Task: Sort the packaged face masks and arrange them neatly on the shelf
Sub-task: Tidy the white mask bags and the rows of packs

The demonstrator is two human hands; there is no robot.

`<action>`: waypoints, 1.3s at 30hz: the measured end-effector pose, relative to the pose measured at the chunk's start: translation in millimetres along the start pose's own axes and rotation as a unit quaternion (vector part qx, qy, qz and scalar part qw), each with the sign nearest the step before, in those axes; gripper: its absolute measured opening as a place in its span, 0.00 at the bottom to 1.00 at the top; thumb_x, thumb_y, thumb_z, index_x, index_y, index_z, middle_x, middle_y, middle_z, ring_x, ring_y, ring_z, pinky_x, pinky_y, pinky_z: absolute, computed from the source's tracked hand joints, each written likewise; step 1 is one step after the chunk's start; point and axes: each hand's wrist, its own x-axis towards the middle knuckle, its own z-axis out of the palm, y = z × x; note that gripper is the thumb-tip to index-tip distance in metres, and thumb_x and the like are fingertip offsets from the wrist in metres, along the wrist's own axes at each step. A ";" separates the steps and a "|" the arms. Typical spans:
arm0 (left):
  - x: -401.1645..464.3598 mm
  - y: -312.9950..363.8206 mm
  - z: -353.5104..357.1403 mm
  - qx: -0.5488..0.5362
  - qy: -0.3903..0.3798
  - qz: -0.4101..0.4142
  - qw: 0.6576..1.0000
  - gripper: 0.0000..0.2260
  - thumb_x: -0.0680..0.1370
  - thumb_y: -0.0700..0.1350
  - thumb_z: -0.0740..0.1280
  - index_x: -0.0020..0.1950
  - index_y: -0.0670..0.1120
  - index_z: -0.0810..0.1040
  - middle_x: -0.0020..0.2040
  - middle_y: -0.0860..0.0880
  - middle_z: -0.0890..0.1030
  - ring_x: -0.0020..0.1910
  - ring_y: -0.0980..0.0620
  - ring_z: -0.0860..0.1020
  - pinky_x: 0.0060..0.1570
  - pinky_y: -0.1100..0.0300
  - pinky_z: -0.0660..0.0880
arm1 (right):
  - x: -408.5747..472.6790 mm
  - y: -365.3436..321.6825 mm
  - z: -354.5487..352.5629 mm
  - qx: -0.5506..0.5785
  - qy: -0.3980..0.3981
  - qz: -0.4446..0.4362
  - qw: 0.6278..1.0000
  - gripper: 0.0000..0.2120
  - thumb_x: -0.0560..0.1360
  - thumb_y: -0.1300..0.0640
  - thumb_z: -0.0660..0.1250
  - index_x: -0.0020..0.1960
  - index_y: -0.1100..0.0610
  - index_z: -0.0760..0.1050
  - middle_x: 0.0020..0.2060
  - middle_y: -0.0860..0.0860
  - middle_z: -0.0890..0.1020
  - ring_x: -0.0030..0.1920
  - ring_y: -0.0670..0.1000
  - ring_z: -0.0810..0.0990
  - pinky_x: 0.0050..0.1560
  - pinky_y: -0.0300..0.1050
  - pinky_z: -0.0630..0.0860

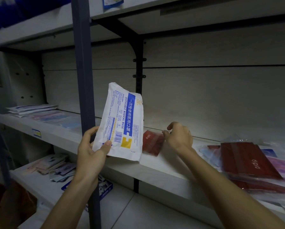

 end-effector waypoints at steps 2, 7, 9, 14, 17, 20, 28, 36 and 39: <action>-5.5 1.7 -3.5 -0.003 -0.001 0.001 1.000 0.19 0.76 0.35 0.67 0.60 0.55 0.72 0.48 0.57 0.80 0.48 0.55 0.81 0.45 0.54 0.80 | -8.0 0.0 -5.8 0.011 0.014 -0.006 1.000 0.12 0.77 0.49 0.66 0.57 0.54 0.77 0.52 0.55 0.83 0.57 0.60 0.77 0.55 0.49 0.74; -22.2 11.9 -20.3 -0.013 -0.022 0.000 1.000 0.19 0.76 0.35 0.67 0.60 0.55 0.72 0.49 0.57 0.80 0.50 0.53 0.81 0.48 0.50 0.80 | -40.7 -8.7 -23.0 0.024 0.053 -0.028 0.998 0.11 0.77 0.49 0.66 0.56 0.54 0.77 0.47 0.54 0.84 0.52 0.58 0.80 0.51 0.49 0.76; -29.2 18.6 -32.0 -0.017 -0.031 0.004 0.999 0.18 0.76 0.35 0.67 0.55 0.59 0.73 0.50 0.56 0.80 0.51 0.52 0.82 0.48 0.50 0.80 | -56.8 -17.5 -29.2 0.024 0.069 -0.043 0.996 0.11 0.77 0.50 0.66 0.56 0.54 0.77 0.46 0.54 0.84 0.51 0.57 0.80 0.51 0.50 0.77; -49.4 39.6 -75.6 -0.034 -0.037 0.012 0.999 0.19 0.76 0.35 0.67 0.51 0.61 0.74 0.52 0.53 0.81 0.52 0.50 0.82 0.49 0.49 0.80 | -103.0 -57.0 -40.8 0.031 0.088 -0.078 0.993 0.12 0.78 0.51 0.65 0.59 0.54 0.77 0.46 0.53 0.84 0.51 0.57 0.80 0.48 0.47 0.75; -59.5 51.5 -108.5 -0.040 -0.025 0.020 0.999 0.20 0.76 0.34 0.67 0.51 0.61 0.73 0.52 0.53 0.80 0.51 0.52 0.81 0.49 0.50 0.80 | -132.7 -85.5 -42.6 0.049 0.087 -0.094 0.991 0.12 0.77 0.51 0.64 0.58 0.54 0.77 0.44 0.52 0.84 0.50 0.56 0.80 0.44 0.44 0.71; -66.7 59.8 -145.3 -0.032 -0.013 0.029 0.999 0.19 0.76 0.34 0.67 0.52 0.60 0.73 0.54 0.54 0.79 0.53 0.52 0.81 0.47 0.52 0.80 | -163.2 -111.9 -37.8 0.069 0.078 -0.118 0.988 0.11 0.78 0.50 0.64 0.57 0.53 0.77 0.42 0.50 0.85 0.49 0.53 0.80 0.47 0.46 0.76; -84.4 71.2 -234.2 -0.020 0.034 0.034 0.999 0.18 0.76 0.33 0.68 0.58 0.53 0.74 0.52 0.58 0.80 0.54 0.53 0.80 0.52 0.49 0.79 | -228.7 -171.3 -14.5 0.083 0.066 -0.183 0.977 0.12 0.78 0.50 0.65 0.58 0.54 0.77 0.42 0.50 0.84 0.46 0.54 0.82 0.49 0.53 0.78; -72.0 68.9 -284.1 0.001 0.053 0.026 0.998 0.19 0.76 0.35 0.68 0.50 0.61 0.74 0.54 0.54 0.80 0.55 0.50 0.80 0.52 0.48 0.80 | -247.7 -213.6 15.1 0.095 0.043 -0.216 0.971 0.11 0.77 0.52 0.66 0.58 0.55 0.78 0.42 0.50 0.83 0.46 0.53 0.81 0.47 0.52 0.79; -56.9 62.2 -295.5 0.003 0.058 0.028 0.998 0.18 0.76 0.36 0.68 0.52 0.61 0.73 0.56 0.55 0.79 0.55 0.51 0.80 0.50 0.49 0.80 | -242.4 -223.6 30.1 0.097 0.036 -0.223 0.969 0.11 0.78 0.51 0.66 0.57 0.55 0.77 0.39 0.49 0.82 0.44 0.52 0.81 0.46 0.49 0.78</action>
